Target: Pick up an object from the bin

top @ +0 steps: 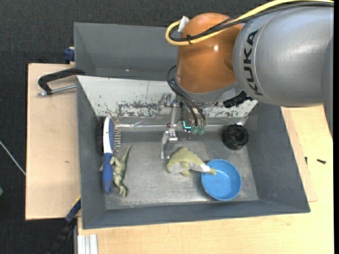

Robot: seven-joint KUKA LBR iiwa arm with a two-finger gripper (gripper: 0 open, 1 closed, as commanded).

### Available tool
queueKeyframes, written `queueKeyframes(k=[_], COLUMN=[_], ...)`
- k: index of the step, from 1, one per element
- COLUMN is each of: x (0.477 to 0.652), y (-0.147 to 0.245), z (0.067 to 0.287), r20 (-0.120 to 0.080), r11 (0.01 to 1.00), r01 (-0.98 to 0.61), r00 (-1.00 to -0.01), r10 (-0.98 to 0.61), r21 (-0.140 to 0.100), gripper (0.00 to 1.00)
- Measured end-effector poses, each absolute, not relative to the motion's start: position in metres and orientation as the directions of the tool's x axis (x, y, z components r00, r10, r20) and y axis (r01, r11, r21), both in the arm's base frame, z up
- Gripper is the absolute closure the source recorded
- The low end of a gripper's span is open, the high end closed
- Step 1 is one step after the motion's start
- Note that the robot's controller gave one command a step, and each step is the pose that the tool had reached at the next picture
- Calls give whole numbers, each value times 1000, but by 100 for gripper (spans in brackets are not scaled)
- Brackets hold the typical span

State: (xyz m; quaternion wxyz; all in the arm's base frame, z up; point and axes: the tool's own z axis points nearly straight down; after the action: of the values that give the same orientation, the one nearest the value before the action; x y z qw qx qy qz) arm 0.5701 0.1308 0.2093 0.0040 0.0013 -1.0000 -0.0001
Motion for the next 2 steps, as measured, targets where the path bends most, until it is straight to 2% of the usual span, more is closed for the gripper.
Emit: queueKeyframes(k=[1, 2], x=[569, 528], y=[137, 60], z=[326, 212], r20=[-16, 8], r11=[1000, 998], r01=[29, 68], r00=[-999, -998], r10=[30, 68], r21=[6, -3], gripper=[0, 0])
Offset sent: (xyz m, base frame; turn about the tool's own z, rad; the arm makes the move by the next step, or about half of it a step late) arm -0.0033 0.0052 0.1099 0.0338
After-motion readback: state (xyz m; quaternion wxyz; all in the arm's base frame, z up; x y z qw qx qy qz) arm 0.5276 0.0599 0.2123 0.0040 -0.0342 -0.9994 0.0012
